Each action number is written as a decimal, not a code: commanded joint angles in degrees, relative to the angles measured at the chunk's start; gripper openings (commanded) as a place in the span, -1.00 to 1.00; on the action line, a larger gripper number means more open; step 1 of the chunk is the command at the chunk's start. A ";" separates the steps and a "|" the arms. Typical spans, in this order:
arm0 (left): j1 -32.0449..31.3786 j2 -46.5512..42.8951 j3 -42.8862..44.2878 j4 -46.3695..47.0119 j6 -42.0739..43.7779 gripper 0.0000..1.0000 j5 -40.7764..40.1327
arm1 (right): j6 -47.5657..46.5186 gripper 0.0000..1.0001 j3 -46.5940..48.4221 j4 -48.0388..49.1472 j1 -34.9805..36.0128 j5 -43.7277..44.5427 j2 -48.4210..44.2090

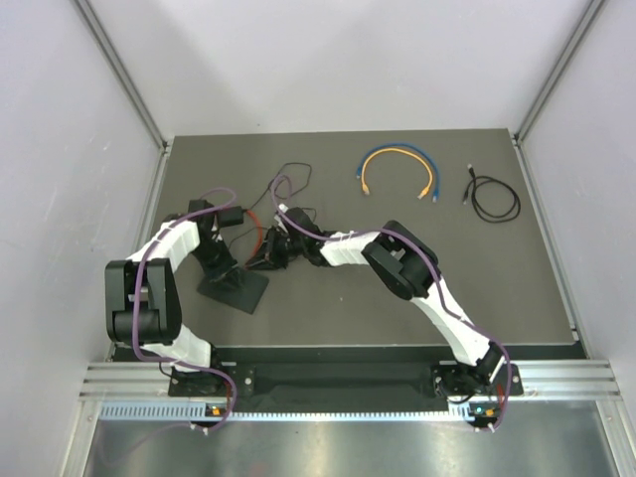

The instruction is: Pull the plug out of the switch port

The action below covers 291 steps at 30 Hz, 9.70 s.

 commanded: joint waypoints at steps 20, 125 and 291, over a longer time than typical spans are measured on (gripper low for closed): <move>-0.46 3.19 -2.58 0.54 0.39 -0.46 -7.08 | 6.67 -1.00 0.17 6.75 -4.58 5.23 1.27; -0.81 -20.19 -5.66 11.79 1.80 -0.26 11.55 | -38.61 -1.00 11.95 -21.17 -7.31 24.36 -30.20; -10.22 -5.43 24.49 20.49 -12.98 -1.00 -1.90 | -31.31 -0.99 -20.22 -10.67 -48.43 -6.72 -37.95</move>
